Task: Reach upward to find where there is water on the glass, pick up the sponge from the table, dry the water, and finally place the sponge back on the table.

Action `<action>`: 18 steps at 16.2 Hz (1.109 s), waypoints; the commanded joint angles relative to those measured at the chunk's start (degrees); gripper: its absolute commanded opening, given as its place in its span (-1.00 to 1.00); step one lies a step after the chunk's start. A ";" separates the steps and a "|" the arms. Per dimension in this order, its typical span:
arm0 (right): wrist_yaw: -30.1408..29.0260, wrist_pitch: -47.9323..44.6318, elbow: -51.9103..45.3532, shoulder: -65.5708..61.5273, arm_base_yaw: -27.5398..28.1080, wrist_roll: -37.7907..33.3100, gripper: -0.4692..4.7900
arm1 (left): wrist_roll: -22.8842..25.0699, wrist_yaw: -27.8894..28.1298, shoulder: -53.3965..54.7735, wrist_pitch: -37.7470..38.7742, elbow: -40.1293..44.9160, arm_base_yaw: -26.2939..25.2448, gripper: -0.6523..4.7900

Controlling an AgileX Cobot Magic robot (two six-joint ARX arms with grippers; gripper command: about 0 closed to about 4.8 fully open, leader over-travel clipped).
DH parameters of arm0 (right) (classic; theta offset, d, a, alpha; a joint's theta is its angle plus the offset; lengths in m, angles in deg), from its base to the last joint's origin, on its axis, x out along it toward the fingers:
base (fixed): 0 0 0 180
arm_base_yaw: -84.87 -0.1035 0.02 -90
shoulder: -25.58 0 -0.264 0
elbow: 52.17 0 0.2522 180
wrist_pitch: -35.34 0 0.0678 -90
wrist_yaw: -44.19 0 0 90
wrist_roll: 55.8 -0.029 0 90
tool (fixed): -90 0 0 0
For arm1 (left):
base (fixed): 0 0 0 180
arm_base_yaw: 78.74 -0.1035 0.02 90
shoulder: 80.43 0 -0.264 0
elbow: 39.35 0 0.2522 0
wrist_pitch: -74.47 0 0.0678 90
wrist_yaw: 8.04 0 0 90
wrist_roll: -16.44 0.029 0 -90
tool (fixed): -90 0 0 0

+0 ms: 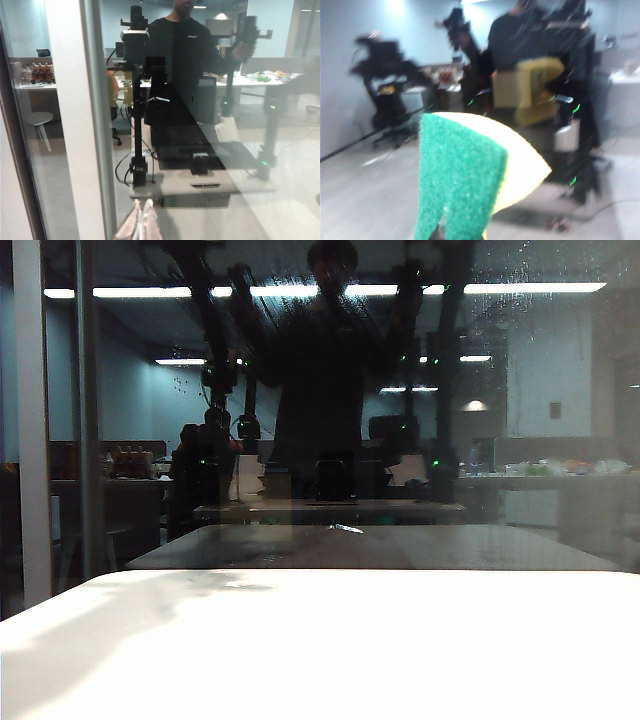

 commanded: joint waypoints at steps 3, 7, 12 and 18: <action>-2.84 -0.59 13.68 -9.11 4.68 -0.04 -0.86 | 0.48 -0.02 -0.07 -0.70 -0.24 0.00 -0.78; -2.82 -2.32 29.03 -20.44 8.94 -1.29 -0.86 | 1.09 0.00 -0.02 0.92 -0.24 0.00 -0.78; -2.75 -4.46 42.32 -29.57 16.81 -8.26 -0.86 | 1.09 0.17 0.09 2.25 -0.24 0.00 -0.78; -5.77 -8.98 42.36 -30.58 25.90 -14.93 -0.86 | 1.07 0.15 0.13 2.29 -0.24 0.00 -0.78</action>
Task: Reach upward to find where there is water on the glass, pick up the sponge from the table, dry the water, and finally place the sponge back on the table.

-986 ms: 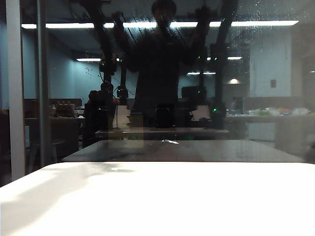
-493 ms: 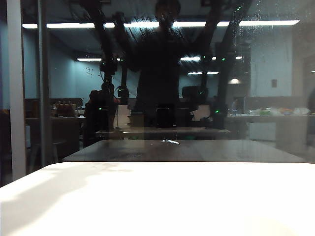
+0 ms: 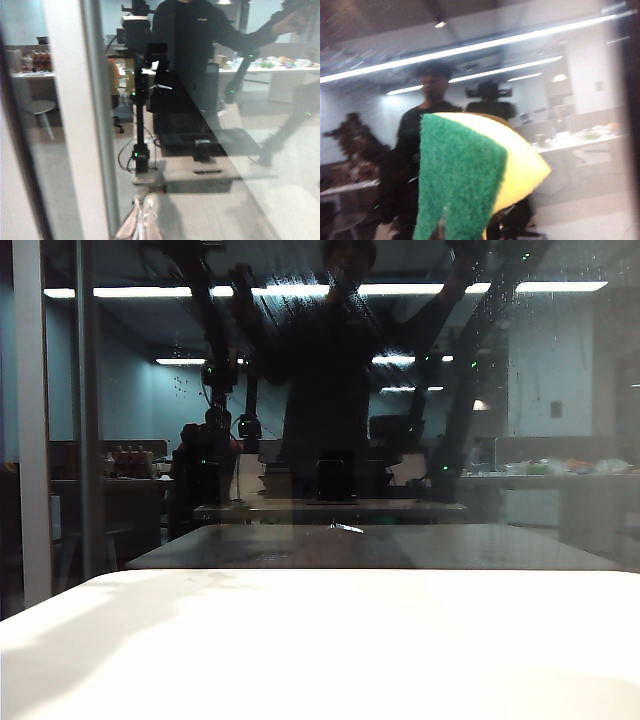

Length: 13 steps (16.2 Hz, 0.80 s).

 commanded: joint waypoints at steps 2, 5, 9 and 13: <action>-5.49 -4.85 0.46 -1.33 1.57 -5.40 -0.86 | 0.17 0.17 -0.13 -0.44 -0.24 0.00 -0.78; -5.07 -5.25 0.46 -3.02 0.37 -5.92 -0.86 | 0.17 0.15 -0.13 -0.42 -0.24 0.00 -0.78; -4.98 -5.07 0.46 -4.85 -1.49 -6.14 -0.86 | 0.17 0.15 -0.13 -0.04 -0.24 0.00 -0.78; -5.49 -4.98 0.46 -6.12 -7.41 -6.05 -0.86 | 0.17 0.13 -0.15 0.79 -0.24 0.00 -0.78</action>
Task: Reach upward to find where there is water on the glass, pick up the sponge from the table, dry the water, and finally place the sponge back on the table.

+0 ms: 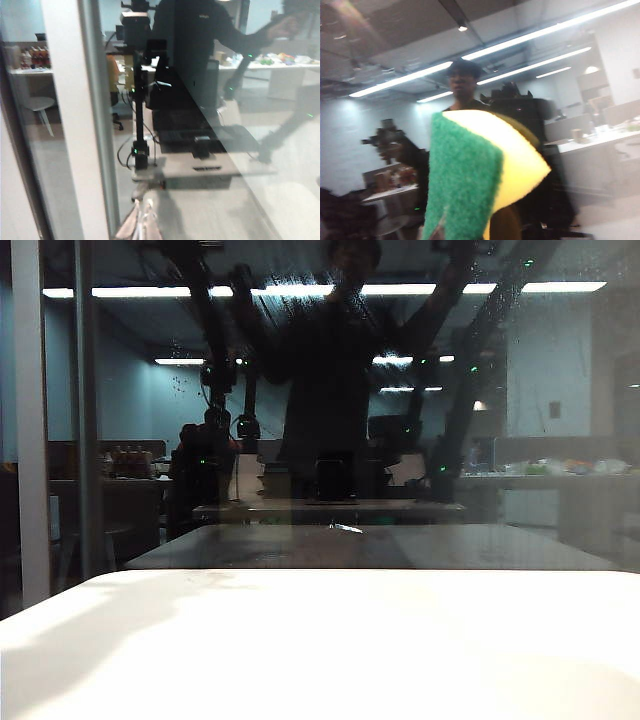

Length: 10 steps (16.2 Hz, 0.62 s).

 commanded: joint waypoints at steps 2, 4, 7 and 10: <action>-2.27 0.96 -0.11 -1.79 -6.14 0.13 -0.86 | 0.17 0.11 -0.17 0.13 -0.24 0.00 -0.78; -2.19 1.01 -0.11 -2.97 -10.67 0.55 -0.86 | 0.17 0.11 -0.17 0.17 -0.24 0.00 -0.78; -1.73 1.01 -0.11 -4.61 -15.82 2.03 -0.86 | 0.17 0.11 -0.17 0.39 -0.24 0.00 -0.78; -0.85 1.44 -0.11 -6.58 -20.24 2.43 -0.86 | 0.17 0.13 -0.15 0.42 -0.24 0.00 -0.78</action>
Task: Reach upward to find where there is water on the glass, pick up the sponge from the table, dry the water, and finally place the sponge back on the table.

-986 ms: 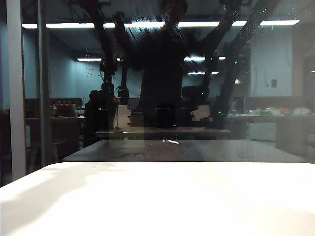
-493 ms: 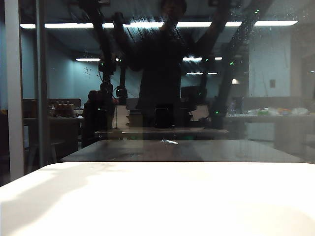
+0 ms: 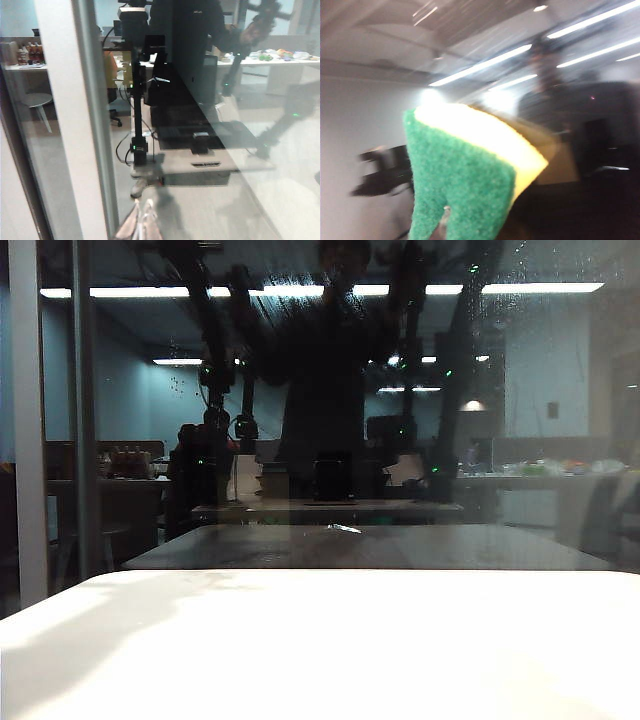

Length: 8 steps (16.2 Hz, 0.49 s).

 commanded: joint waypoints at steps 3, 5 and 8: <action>-0.87 7.74 -0.85 -3.37 -5.44 4.02 -0.86 | 0.17 0.11 -0.20 -0.28 -0.24 0.00 -0.78; -0.52 8.31 -0.52 -3.30 -5.79 5.75 -0.86 | 0.17 0.11 -0.13 -0.28 -0.24 0.00 -0.78; 0.26 9.18 -0.37 -2.47 -4.04 5.81 -0.86 | 0.17 0.11 -0.13 -0.28 -0.24 0.00 -0.78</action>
